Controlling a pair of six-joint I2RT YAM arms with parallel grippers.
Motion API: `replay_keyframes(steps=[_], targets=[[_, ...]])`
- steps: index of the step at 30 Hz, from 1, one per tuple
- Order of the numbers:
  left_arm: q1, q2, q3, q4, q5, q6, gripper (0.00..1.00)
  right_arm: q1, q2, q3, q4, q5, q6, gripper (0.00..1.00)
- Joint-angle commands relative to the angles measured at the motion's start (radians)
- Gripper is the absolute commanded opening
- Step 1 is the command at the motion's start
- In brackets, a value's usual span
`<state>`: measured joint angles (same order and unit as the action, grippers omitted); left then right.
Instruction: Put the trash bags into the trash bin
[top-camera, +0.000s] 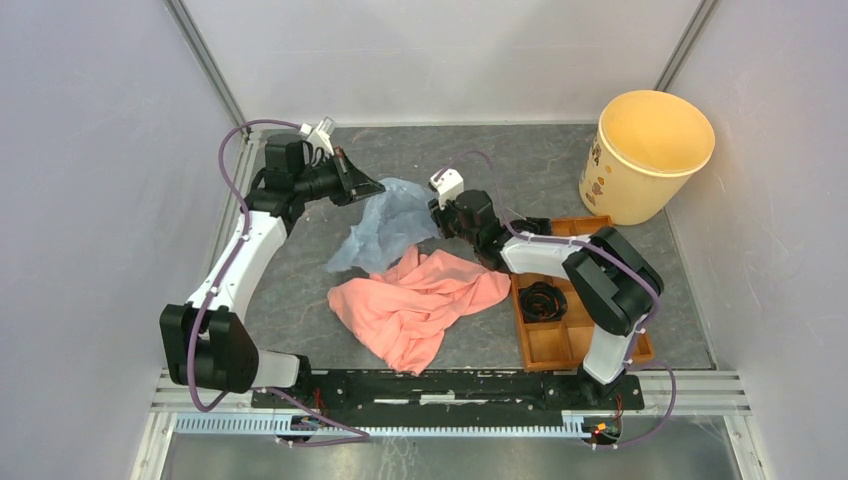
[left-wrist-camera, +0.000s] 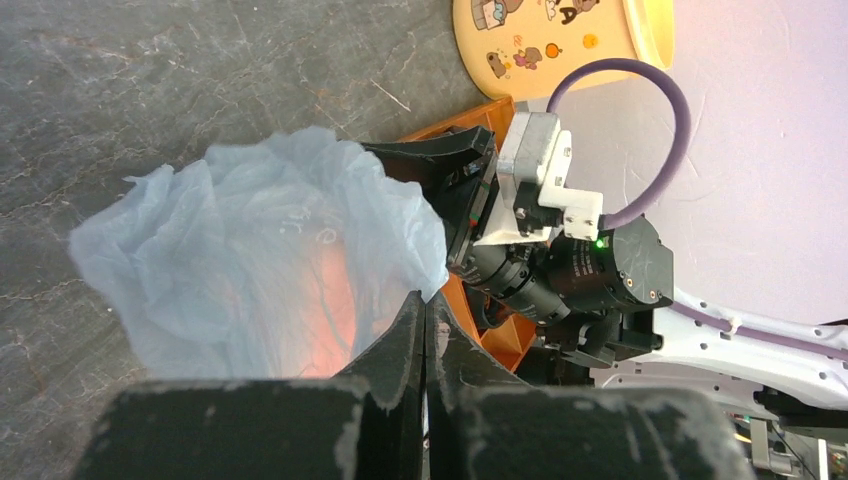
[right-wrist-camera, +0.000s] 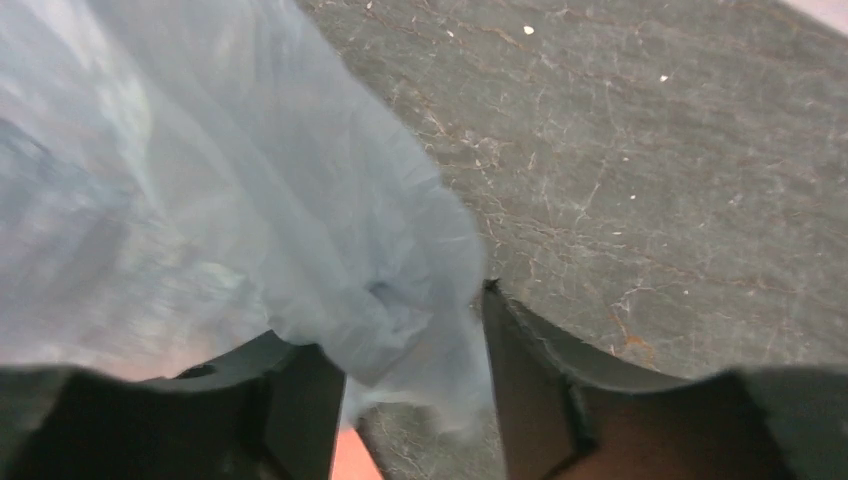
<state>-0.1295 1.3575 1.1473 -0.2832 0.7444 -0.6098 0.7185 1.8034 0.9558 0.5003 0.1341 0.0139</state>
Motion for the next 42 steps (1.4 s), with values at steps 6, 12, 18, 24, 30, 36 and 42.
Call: replay_keyframes(steps=[6, 12, 18, 24, 30, 36, 42], targets=[[0.011, 0.016, 0.080, -0.115, -0.204, 0.095, 0.02, -0.187, -0.074, 0.164, -0.332, -0.662, 0.360, 0.06], [0.017, 0.019, 0.100, -0.199, -0.370, 0.184, 0.02, -0.271, -0.111, 0.192, -0.347, -0.801, 0.402, 0.00], [0.019, 0.007, 0.126, -0.241, -0.286, 0.198, 0.35, -0.270, -0.114, 0.197, -0.299, -0.851, 0.470, 0.01], [-0.100, -0.206, 0.118, -0.288, -0.416, 0.218, 0.99, -0.270, -0.101, 0.181, -0.287, -0.785, 0.507, 0.00], [-0.247, -0.341, -0.078, -0.116, -0.289, 0.068, 0.99, -0.270, -0.063, 0.199, -0.275, -0.784, 0.565, 0.01], [-0.336, -0.235, -0.279, 0.189, -0.247, -0.048, 0.98, -0.270, -0.076, 0.171, -0.242, -0.797, 0.597, 0.04], [-0.345, -0.026, -0.174, 0.174, -0.289, 0.116, 0.99, -0.269, -0.079, 0.165, -0.239, -0.824, 0.613, 0.03]])
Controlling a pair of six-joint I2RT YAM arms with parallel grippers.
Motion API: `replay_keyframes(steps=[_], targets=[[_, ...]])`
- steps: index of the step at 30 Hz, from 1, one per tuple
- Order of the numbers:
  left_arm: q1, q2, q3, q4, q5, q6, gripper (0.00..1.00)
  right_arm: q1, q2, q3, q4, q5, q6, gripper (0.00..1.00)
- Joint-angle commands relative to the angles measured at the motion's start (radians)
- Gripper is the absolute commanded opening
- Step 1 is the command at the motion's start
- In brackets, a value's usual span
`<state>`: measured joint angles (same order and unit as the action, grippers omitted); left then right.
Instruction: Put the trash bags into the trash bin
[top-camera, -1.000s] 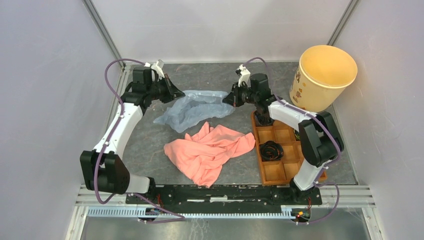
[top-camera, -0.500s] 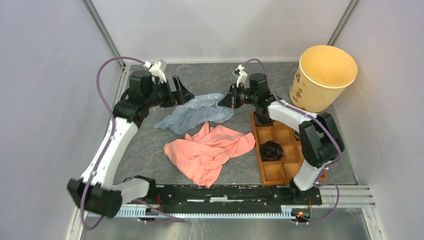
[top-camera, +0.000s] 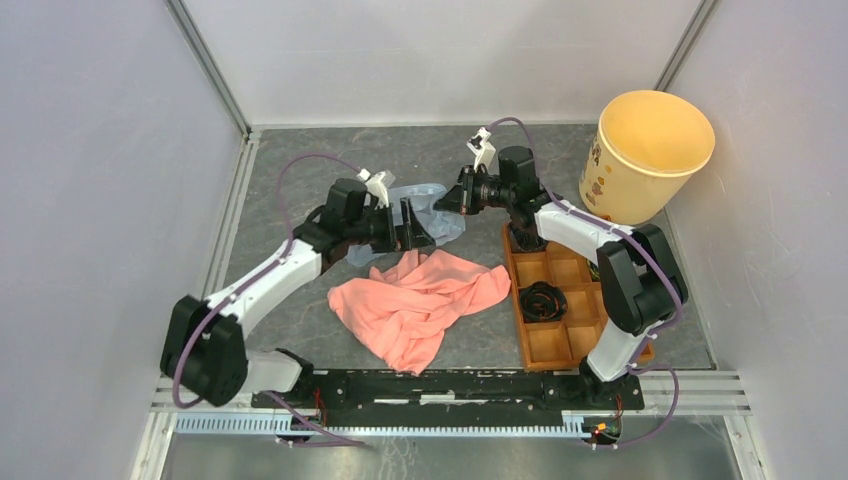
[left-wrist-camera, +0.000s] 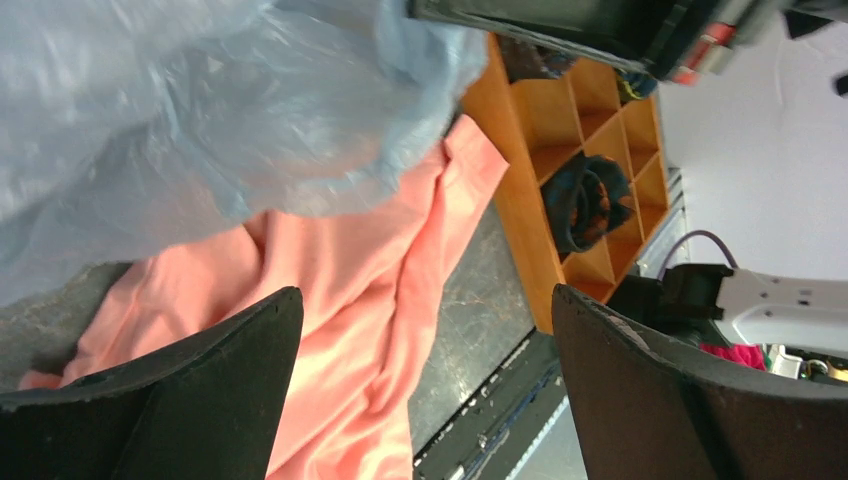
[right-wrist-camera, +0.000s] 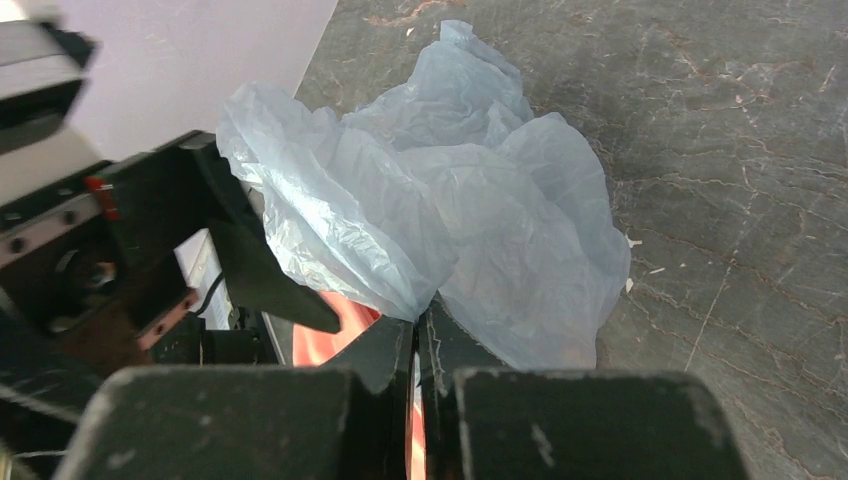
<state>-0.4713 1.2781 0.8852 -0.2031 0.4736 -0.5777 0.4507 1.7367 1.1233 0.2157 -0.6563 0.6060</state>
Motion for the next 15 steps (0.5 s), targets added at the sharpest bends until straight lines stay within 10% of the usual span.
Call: replay_keyframes(steps=[1, 15], targets=[[-0.003, 0.074, 0.101, 0.095, -0.039, 0.094, 0.98, -0.002, -0.013, -0.002, 0.045, -0.035, 0.021, 0.03], [-0.021, 0.324, 0.229, 0.099, -0.065, 0.042, 0.43, -0.002, -0.041, -0.025, 0.106, -0.054, 0.064, 0.03]])
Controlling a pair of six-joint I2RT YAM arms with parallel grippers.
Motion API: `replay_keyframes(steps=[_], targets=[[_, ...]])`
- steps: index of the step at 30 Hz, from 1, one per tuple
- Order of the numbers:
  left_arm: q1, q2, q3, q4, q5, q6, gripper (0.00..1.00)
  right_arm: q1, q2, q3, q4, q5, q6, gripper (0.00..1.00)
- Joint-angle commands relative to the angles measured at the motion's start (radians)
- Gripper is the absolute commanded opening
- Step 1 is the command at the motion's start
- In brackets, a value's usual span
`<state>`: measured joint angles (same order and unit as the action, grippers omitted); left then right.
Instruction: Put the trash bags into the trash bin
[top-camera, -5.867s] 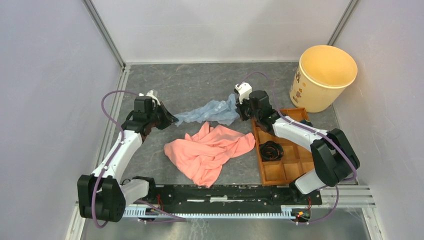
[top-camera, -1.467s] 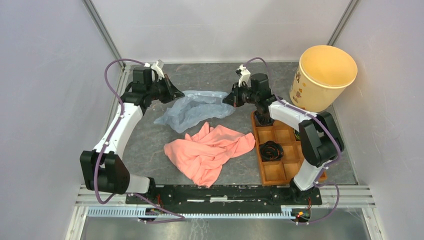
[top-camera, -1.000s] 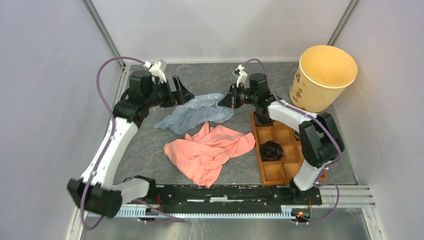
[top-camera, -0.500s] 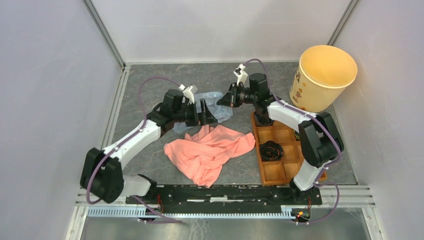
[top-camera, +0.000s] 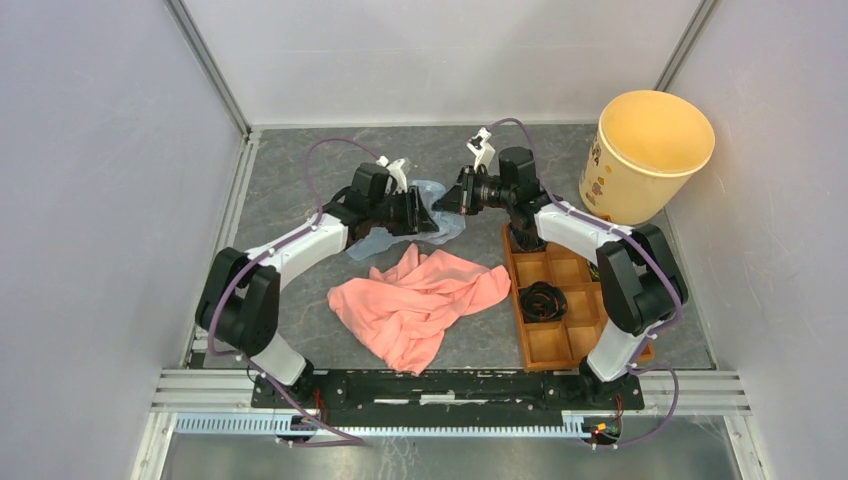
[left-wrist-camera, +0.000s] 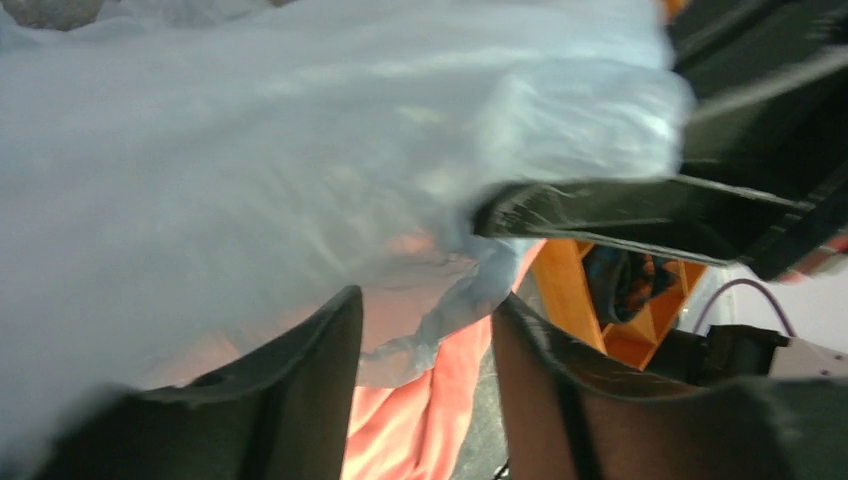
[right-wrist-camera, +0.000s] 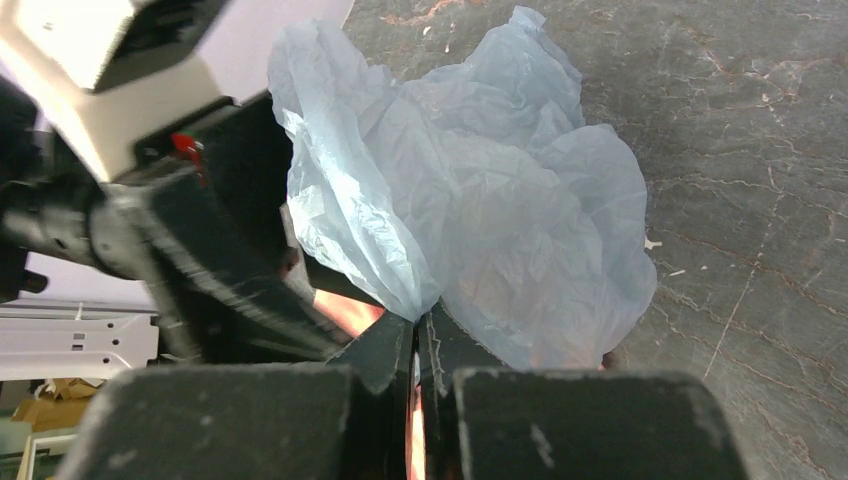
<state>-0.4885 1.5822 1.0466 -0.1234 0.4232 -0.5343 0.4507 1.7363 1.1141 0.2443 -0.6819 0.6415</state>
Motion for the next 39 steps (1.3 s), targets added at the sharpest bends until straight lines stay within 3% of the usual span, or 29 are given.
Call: replay_keyframes(steps=[1, 4, 6, 12, 14, 17, 22, 27, 32, 36, 39], targets=[[-0.003, 0.019, 0.069, 0.018, -0.017, -0.006, 0.37, -0.002, -0.044, -0.017, 0.086, -0.030, 0.032, 0.03], [-0.004, 0.003, 0.067, 0.002, -0.044, -0.014, 0.14, -0.004, -0.062, -0.025, 0.093, -0.039, 0.018, 0.14], [-0.002, -0.012, 0.059, 0.006, -0.045, -0.022, 0.03, -0.015, -0.093, -0.028, 0.048, -0.016, -0.033, 0.28], [0.016, -0.062, 0.046, 0.000, 0.008, -0.031, 0.02, -0.029, -0.213, -0.026, -0.125, 0.080, -0.264, 0.70], [0.030, -0.085, 0.033, -0.004, 0.021, -0.028, 0.02, -0.032, -0.250, -0.040, -0.180, 0.128, -0.338, 0.80], [0.060, -0.119, 0.008, -0.008, 0.062, -0.043, 0.02, -0.049, -0.322, -0.145, -0.127, 0.146, -0.362, 0.90], [0.085, -0.157, -0.026, 0.005, 0.099, -0.077, 0.02, -0.055, -0.377, -0.301, 0.010, 0.119, -0.278, 0.90], [0.085, -0.143, -0.048, 0.055, 0.140, -0.122, 0.02, -0.039, -0.377, -0.419, 0.294, 0.081, -0.085, 0.86], [0.085, -0.131, -0.053, 0.079, 0.152, -0.142, 0.02, -0.003, -0.310, -0.419, 0.406, 0.125, 0.012, 0.73], [0.085, -0.128, -0.050, 0.079, 0.153, -0.145, 0.02, 0.015, -0.233, -0.348, 0.397, 0.133, 0.048, 0.60], [0.085, -0.122, -0.042, 0.081, 0.153, -0.148, 0.02, 0.038, -0.213, -0.321, 0.384, 0.160, 0.066, 0.56]])
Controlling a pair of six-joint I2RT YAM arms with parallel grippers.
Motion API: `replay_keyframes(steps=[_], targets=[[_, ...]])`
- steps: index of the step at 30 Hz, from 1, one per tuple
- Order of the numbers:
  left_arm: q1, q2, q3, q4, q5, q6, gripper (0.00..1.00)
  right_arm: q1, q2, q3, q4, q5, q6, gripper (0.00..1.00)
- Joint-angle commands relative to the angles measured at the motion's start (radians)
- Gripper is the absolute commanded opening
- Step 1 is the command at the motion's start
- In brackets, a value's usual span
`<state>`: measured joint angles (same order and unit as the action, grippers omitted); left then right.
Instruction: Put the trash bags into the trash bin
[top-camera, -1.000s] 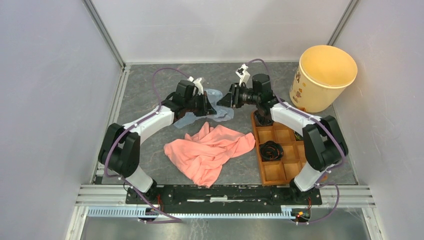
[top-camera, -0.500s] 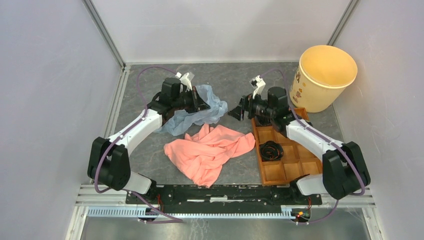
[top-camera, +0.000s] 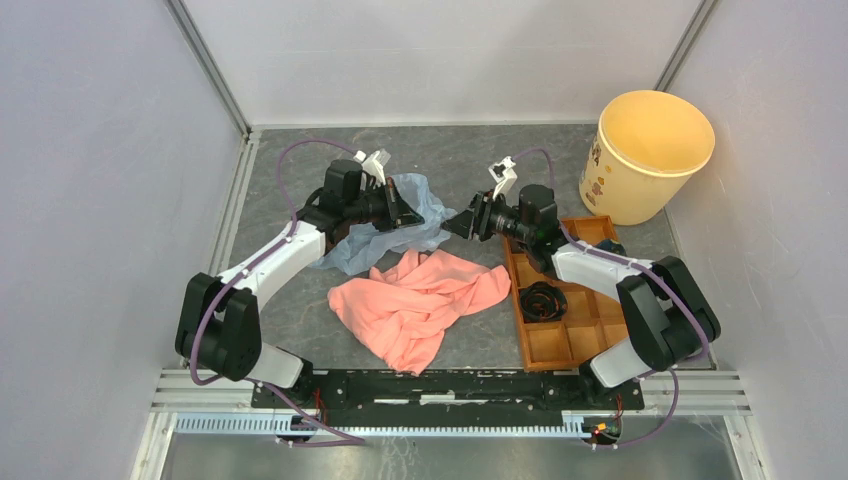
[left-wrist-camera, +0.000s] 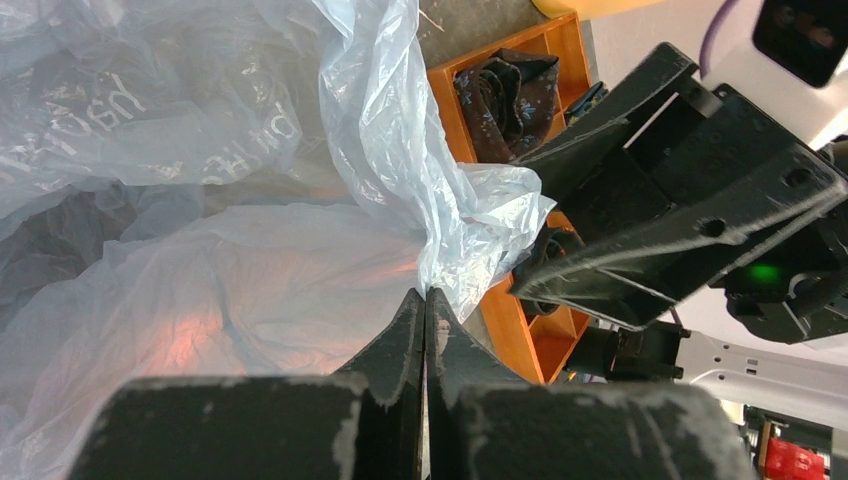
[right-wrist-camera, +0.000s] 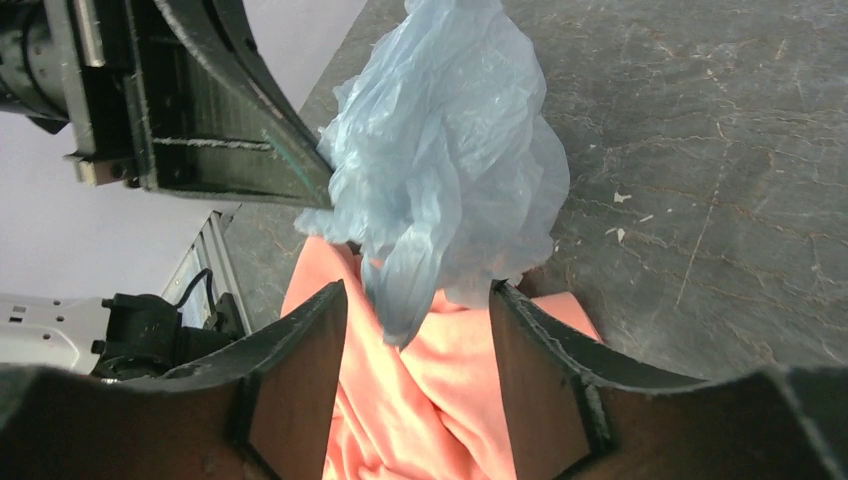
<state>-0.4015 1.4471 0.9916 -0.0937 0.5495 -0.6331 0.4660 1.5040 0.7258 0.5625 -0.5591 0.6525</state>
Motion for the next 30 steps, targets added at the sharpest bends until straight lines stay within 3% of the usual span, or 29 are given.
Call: replay_keyframes(steps=[1, 2, 4, 5, 6, 10, 12, 15, 20, 23, 30], targets=[[-0.002, 0.017, 0.018, 0.052, 0.025, -0.050, 0.02, 0.027, 0.021, 0.072, 0.060, 0.047, 0.050, 0.52], [-0.002, 0.024, 0.023, 0.053, 0.025, -0.049, 0.02, 0.028, 0.021, 0.079, 0.047, 0.063, 0.044, 0.45], [-0.001, 0.042, 0.036, 0.060, 0.022, -0.056, 0.02, 0.027, 0.023, 0.096, 0.012, 0.098, 0.033, 0.18], [-0.002, 0.055, 0.050, 0.063, 0.025, -0.060, 0.03, 0.021, 0.024, 0.106, -0.009, 0.113, 0.022, 0.09], [-0.002, 0.069, 0.069, 0.050, 0.015, -0.060, 0.10, 0.013, 0.025, 0.121, -0.031, 0.126, 0.008, 0.03], [0.003, 0.058, 0.126, -0.056, -0.072, -0.008, 0.57, -0.052, 0.036, 0.161, -0.146, 0.173, -0.102, 0.01], [0.018, 0.013, 0.131, -0.097, -0.093, 0.023, 0.73, -0.078, 0.053, 0.196, -0.225, 0.178, -0.193, 0.00], [0.074, -0.080, 0.140, -0.226, -0.117, 0.091, 0.82, -0.107, 0.075, 0.233, -0.314, 0.170, -0.300, 0.00], [0.257, -0.209, 0.098, -0.425, -0.221, 0.197, 0.94, -0.127, 0.070, 0.221, -0.296, 0.110, -0.341, 0.01], [0.301, -0.209, 0.072, -0.486, -0.280, 0.236, 0.94, -0.133, 0.083, 0.247, -0.322, 0.090, -0.352, 0.00], [0.272, -0.207, -0.047, -0.500, -0.351, 0.232, 0.66, -0.165, 0.125, 0.295, -0.349, 0.046, -0.348, 0.00]])
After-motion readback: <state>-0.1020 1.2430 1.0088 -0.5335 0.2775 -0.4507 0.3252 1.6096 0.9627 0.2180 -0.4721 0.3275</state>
